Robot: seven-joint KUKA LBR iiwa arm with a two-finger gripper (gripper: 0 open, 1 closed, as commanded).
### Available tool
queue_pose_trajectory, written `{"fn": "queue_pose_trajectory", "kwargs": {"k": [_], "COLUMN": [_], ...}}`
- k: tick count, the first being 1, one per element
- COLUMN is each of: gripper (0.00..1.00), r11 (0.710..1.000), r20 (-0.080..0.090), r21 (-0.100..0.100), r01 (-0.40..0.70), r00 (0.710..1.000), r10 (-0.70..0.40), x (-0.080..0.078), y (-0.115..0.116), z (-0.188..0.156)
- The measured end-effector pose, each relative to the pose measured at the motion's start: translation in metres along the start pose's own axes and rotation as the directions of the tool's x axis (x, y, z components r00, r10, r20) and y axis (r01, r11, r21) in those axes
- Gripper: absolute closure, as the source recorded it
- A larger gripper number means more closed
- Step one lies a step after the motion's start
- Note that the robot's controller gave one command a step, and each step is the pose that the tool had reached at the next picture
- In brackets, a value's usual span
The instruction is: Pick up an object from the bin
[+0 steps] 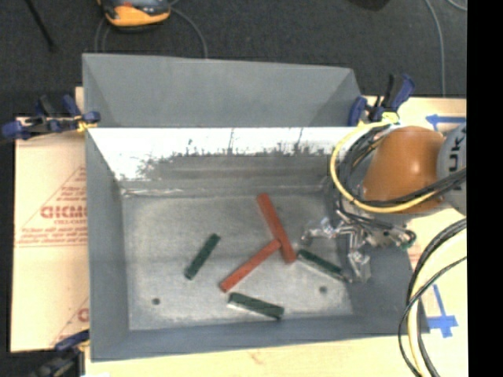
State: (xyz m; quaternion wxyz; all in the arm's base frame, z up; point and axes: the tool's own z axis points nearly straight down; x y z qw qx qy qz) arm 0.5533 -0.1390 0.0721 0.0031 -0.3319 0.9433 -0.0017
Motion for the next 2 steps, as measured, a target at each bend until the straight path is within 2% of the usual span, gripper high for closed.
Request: {"fn": "queue_pose_trajectory", "kwargs": {"k": [1, 2], "gripper": [1.0, 1.0], "r11": [0.943, 0.943], "r20": [0.0, 0.0], "r21": [-0.002, -0.002], "r01": [0.333, 0.334], "r00": [0.943, 0.943], "r10": [-0.333, -0.334], "x": [-0.0012, -0.0011], "y": [0.0623, 0.0623], "z": [0.0, 0.0]}}
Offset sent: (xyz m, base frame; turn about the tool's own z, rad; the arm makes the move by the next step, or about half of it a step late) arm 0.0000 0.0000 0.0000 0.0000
